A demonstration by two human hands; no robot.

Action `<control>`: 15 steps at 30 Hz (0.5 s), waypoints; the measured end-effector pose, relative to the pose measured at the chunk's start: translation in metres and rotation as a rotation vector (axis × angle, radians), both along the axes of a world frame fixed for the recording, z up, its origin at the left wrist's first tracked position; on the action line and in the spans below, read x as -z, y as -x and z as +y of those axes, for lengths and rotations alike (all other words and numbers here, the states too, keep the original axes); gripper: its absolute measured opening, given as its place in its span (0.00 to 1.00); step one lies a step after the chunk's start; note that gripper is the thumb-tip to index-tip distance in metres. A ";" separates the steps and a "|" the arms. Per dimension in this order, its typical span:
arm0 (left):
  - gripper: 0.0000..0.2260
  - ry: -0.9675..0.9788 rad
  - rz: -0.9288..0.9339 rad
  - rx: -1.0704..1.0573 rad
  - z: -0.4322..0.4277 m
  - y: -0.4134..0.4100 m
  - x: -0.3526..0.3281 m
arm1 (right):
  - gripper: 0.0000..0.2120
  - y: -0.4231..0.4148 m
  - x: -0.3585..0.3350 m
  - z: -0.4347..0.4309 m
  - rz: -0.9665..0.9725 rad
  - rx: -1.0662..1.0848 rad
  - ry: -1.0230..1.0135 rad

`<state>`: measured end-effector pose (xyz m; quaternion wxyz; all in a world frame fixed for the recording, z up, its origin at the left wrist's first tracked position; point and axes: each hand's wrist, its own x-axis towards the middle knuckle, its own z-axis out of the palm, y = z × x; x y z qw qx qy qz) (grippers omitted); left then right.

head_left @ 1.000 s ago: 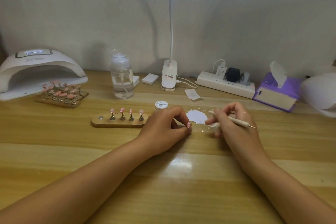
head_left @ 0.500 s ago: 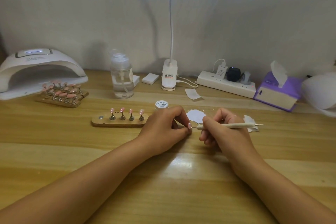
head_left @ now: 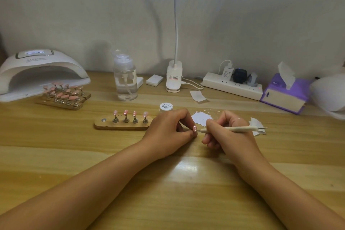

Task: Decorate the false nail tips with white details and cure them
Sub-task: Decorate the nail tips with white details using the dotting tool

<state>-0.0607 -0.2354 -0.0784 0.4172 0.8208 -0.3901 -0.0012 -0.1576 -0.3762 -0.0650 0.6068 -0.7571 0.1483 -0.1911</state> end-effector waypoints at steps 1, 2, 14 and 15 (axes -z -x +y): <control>0.07 0.000 -0.002 0.001 0.000 0.000 0.000 | 0.11 0.000 0.000 0.000 0.005 -0.001 0.004; 0.08 0.002 -0.005 0.002 0.000 0.000 0.000 | 0.11 0.000 -0.001 0.000 0.009 -0.001 0.005; 0.10 0.005 -0.026 0.003 -0.001 0.000 0.000 | 0.10 0.001 -0.004 0.001 0.003 0.002 -0.008; 0.09 0.007 -0.026 0.003 -0.001 0.000 0.000 | 0.10 0.002 -0.004 0.001 -0.006 0.008 -0.022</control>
